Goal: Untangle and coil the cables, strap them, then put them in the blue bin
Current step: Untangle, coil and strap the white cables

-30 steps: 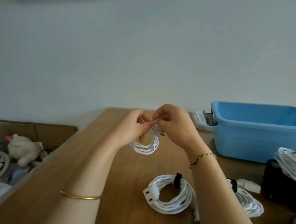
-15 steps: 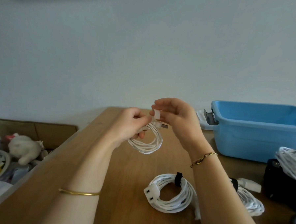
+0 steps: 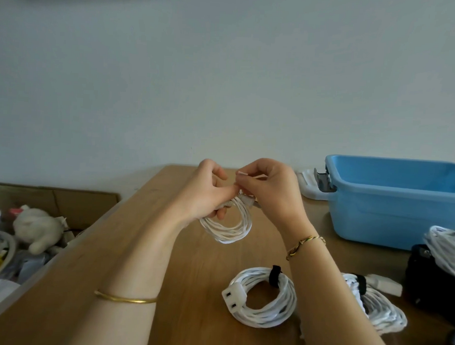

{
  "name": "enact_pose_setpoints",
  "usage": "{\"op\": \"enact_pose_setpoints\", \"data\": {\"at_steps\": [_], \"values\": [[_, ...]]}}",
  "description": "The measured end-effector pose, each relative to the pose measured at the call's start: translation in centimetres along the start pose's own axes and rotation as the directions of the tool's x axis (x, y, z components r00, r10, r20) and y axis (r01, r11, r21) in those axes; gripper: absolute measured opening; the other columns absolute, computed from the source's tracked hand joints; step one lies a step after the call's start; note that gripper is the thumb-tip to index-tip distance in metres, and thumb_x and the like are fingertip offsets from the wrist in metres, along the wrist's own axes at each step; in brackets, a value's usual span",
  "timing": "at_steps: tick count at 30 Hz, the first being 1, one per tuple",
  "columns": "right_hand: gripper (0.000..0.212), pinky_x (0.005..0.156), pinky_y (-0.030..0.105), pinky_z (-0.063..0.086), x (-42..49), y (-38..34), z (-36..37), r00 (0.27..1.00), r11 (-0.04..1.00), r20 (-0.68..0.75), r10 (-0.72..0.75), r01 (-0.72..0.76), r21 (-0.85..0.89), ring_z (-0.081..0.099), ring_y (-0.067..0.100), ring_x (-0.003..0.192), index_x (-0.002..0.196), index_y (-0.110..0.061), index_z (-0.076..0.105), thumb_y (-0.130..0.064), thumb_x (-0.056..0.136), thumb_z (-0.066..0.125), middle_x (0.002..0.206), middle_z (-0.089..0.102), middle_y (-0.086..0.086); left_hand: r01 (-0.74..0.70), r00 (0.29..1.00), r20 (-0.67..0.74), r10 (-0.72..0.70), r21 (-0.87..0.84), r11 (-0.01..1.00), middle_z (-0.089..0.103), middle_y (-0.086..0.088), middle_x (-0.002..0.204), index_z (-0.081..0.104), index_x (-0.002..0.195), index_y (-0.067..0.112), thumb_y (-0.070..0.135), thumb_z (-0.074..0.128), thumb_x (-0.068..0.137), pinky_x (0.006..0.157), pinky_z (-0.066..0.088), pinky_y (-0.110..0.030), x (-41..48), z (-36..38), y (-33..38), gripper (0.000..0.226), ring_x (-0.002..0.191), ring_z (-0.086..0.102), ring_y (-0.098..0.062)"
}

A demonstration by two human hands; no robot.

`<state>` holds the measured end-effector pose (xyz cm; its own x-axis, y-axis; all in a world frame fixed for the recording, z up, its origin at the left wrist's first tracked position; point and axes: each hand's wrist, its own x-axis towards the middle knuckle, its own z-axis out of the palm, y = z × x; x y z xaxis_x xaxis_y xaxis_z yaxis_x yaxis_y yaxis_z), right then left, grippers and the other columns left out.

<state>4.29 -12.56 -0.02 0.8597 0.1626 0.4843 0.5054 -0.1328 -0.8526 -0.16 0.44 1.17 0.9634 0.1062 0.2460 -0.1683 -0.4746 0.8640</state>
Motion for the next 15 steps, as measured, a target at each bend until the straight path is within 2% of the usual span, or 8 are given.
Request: {"op": "enact_pose_setpoints", "data": {"at_steps": [3,5,9,15], "values": [[0.008,0.061,0.023,0.042,-0.06,0.37,0.08,0.999,0.991,-0.033,-0.002,-0.003,-0.131,0.053,0.008,0.061,0.074,-0.014,0.063,-0.013,0.081,0.067,0.065,0.060,-0.006,-0.029,0.999,0.019,0.029,0.001,1.000,0.052,-0.017,0.072,0.040,0.109,0.005,0.017,0.063,0.090,0.036,0.031,-0.016,-0.22,-0.11,0.51,0.032,0.035,0.046,-0.006],[0.014,0.061,0.024,0.041,-0.02,0.56,0.00,0.999,0.983,-0.032,0.021,-0.026,-0.181,0.052,0.010,0.062,0.068,-0.016,0.060,-0.014,0.081,0.066,0.063,0.058,-0.007,-0.044,0.998,0.038,0.043,0.003,0.999,0.052,-0.017,0.072,0.040,0.108,0.005,0.015,0.063,0.090,0.036,0.031,-0.016,-0.26,-0.10,0.65,0.031,0.035,0.046,-0.006],[0.018,0.063,0.038,0.055,0.04,0.45,-0.31,0.991,0.989,0.050,0.126,-0.122,-0.081,0.058,0.020,0.062,0.064,-0.013,0.059,-0.011,0.081,0.063,0.064,0.061,0.004,-0.092,0.996,0.018,0.091,0.063,0.994,0.054,-0.011,0.063,0.041,0.101,0.007,0.015,0.063,0.090,0.038,0.032,-0.017,-0.10,0.03,0.29,0.025,0.040,0.048,-0.010],[0.017,0.067,0.051,0.053,-0.19,0.33,0.12,0.968,0.978,0.139,0.207,-0.207,-0.012,0.056,0.025,0.063,0.073,-0.010,0.054,-0.010,0.090,0.052,0.068,0.056,0.010,-0.124,0.992,0.008,0.124,0.090,0.988,0.057,-0.010,0.060,0.044,0.092,0.012,0.015,0.059,0.092,0.040,0.033,-0.016,0.17,0.05,-0.34,0.014,0.040,0.047,-0.008]]}}
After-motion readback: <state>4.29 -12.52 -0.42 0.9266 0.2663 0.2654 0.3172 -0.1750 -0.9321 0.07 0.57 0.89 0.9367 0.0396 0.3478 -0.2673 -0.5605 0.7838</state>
